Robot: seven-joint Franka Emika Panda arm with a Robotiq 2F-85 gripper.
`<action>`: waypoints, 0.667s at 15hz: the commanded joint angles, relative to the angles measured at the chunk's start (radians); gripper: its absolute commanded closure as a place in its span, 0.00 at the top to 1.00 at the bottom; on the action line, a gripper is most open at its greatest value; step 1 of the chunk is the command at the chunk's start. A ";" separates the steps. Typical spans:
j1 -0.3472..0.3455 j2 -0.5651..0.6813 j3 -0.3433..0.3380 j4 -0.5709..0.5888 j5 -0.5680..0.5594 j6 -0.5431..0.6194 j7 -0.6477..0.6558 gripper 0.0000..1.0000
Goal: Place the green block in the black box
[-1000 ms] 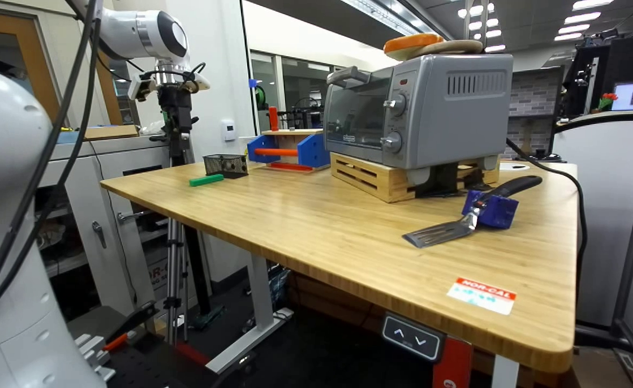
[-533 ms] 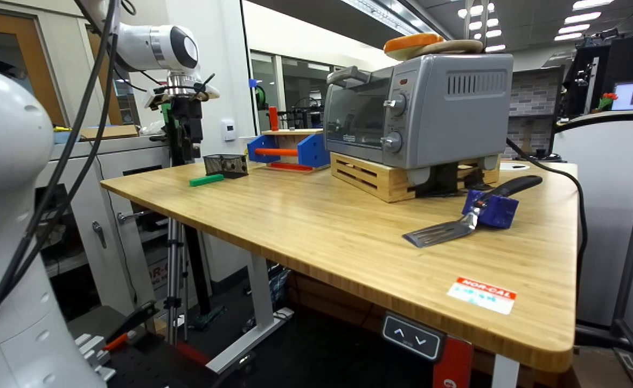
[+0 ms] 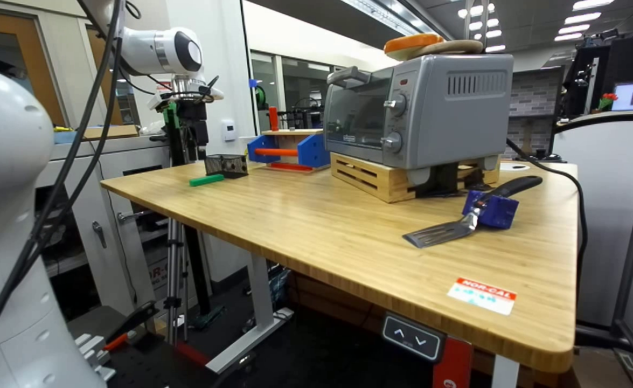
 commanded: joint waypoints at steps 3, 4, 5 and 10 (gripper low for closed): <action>0.008 -0.041 -0.035 -0.055 -0.017 0.012 0.010 1.00; 0.005 -0.046 -0.040 -0.068 -0.016 0.016 0.008 1.00; 0.003 -0.049 -0.045 -0.078 -0.013 0.018 0.006 1.00; 0.002 -0.040 -0.056 -0.091 -0.012 0.029 -0.011 1.00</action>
